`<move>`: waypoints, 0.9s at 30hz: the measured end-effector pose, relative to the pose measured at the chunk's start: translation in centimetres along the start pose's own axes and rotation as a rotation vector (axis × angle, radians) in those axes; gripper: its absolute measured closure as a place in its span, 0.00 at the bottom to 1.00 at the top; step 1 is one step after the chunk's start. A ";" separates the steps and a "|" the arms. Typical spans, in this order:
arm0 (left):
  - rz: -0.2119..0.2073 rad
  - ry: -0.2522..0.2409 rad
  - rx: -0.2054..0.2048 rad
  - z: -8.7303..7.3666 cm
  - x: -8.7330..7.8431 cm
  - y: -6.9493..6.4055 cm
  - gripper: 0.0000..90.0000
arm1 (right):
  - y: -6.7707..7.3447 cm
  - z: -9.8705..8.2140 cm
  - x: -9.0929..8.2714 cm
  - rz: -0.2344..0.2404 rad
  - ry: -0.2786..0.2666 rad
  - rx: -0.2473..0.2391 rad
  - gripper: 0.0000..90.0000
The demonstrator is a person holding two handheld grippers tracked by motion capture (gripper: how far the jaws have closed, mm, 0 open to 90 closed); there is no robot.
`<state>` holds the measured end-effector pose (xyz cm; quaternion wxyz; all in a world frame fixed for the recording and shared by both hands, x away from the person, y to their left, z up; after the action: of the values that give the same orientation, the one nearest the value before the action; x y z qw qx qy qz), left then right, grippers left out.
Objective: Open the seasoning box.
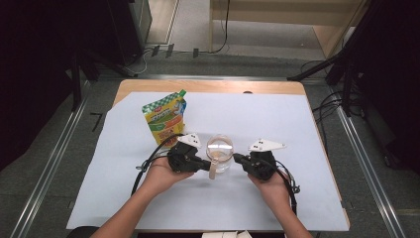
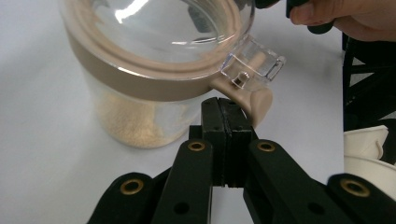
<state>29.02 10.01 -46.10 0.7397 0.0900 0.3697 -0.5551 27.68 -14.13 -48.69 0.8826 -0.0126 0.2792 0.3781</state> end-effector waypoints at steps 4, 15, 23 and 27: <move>-0.027 0.003 0.014 0.2 0.6 -0.5 1.00 | -0.1 0.1 0.0 0.001 -0.008 0.006 1.00; -0.056 0.023 -0.021 -0.4 -1.1 -0.2 0.97 | 1.4 0.0 -2.4 0.026 -0.016 0.002 1.00; -0.032 -0.010 -0.049 -0.6 -2.7 1.0 0.94 | 4.0 -0.2 -3.0 0.078 -0.005 -0.027 1.00; -0.013 -0.021 -0.060 -0.7 -3.2 1.5 0.93 | 5.5 -0.5 -3.1 0.114 0.002 -0.035 1.00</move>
<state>29.69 13.34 -44.92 0.7423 0.0593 0.3789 -0.5495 22.06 -12.37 -46.51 0.8590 -0.0127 0.2737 0.4324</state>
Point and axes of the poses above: each handheld gripper's, and its own axes: x roughly forward along the jaws, z roughly out of its top, y roughly to its left, the point moved 1 cm from there along x, roughly forward along the jaws, and after that the axes turned 5 degrees about -y, right-handed, at the moved point
